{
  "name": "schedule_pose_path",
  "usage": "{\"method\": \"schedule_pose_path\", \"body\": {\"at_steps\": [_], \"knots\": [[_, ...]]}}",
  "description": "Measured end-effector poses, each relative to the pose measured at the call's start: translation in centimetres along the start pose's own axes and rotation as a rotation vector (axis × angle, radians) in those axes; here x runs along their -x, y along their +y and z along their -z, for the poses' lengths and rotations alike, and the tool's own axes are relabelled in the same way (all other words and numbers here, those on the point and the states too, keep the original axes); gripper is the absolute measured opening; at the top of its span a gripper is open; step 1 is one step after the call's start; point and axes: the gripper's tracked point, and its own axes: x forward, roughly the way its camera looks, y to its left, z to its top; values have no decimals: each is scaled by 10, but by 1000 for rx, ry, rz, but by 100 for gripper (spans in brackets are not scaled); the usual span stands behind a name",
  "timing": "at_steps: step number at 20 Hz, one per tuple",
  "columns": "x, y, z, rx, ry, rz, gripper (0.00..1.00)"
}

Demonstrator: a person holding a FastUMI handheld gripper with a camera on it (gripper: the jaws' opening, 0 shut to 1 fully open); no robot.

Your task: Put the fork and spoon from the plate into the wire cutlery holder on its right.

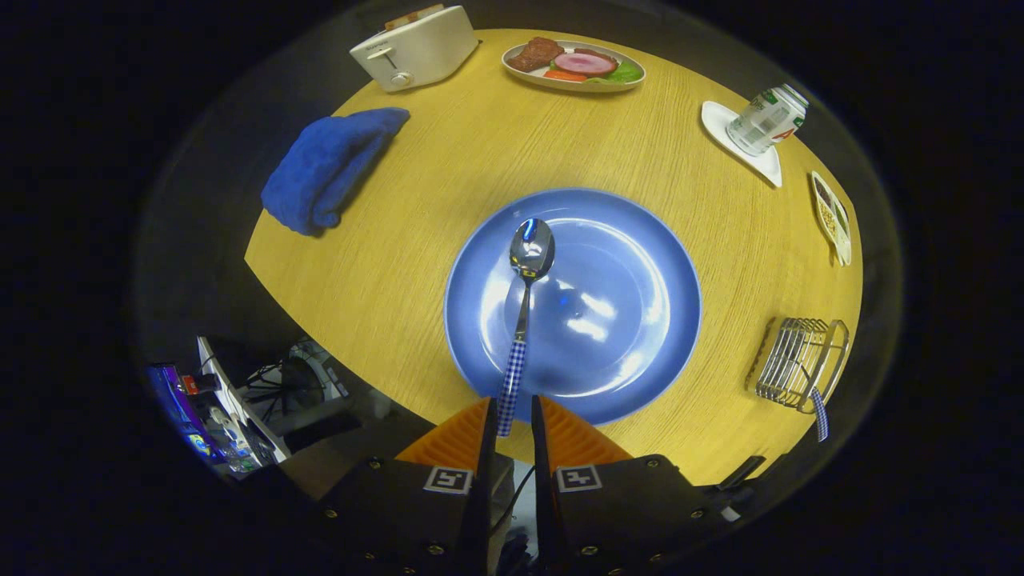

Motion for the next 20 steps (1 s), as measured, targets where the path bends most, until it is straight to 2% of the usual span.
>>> {"method": "schedule_pose_path", "body": {"at_steps": [11,20], "knots": [[-33,-3,-4,-37,26,5,24],[-59,-11,5,-8,71,25,24]]}}
